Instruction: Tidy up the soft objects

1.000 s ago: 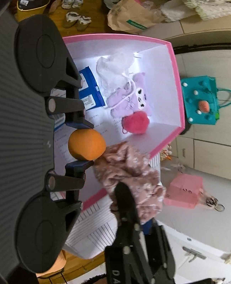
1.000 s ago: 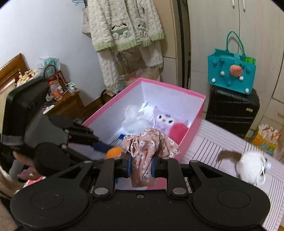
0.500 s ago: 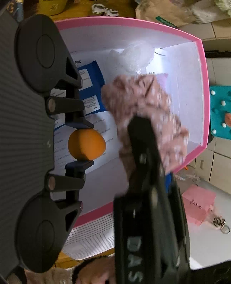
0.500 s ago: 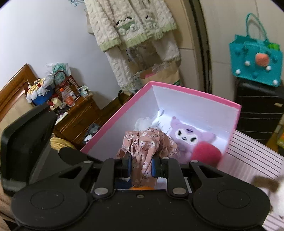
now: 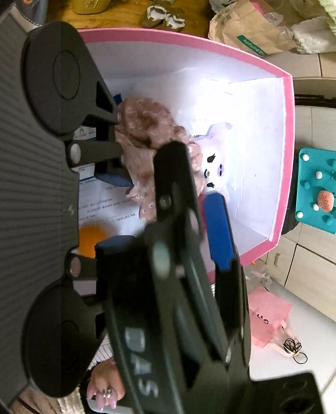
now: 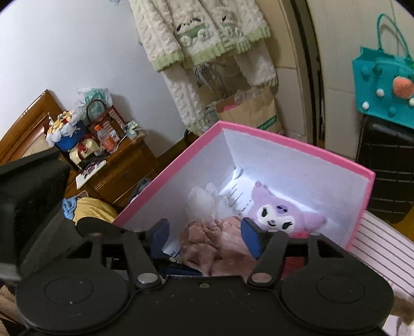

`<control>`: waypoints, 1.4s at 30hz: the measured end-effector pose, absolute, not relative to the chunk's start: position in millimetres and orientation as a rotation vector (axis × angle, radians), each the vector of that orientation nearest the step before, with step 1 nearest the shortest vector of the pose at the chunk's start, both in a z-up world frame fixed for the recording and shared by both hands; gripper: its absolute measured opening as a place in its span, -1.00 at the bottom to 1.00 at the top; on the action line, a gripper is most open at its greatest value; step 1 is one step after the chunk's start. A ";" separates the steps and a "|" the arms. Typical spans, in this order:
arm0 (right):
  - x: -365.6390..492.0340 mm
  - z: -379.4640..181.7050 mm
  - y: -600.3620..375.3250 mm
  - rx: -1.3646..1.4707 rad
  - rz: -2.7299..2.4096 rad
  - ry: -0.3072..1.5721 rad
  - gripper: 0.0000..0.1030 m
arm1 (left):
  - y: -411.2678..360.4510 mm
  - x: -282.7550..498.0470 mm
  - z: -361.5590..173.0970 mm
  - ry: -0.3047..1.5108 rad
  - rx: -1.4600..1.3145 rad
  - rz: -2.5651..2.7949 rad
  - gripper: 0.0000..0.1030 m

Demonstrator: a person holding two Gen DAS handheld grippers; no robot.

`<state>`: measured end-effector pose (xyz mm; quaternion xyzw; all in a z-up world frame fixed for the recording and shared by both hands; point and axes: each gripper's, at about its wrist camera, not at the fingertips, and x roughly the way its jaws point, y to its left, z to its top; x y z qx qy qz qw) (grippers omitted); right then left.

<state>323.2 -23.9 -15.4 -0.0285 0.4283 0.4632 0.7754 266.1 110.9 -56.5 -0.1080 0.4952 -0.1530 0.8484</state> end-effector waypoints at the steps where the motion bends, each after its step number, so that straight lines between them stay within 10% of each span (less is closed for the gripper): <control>1: 320.8 -12.9 -27.4 -0.063 0.994 0.917 0.30 | 110.2 266.4 -57.0 1.045 -0.225 -0.324 -0.22; 42: 128.6 63.3 -165.3 -0.197 0.751 0.695 0.35 | 60.1 136.6 32.2 0.892 0.027 -0.449 0.25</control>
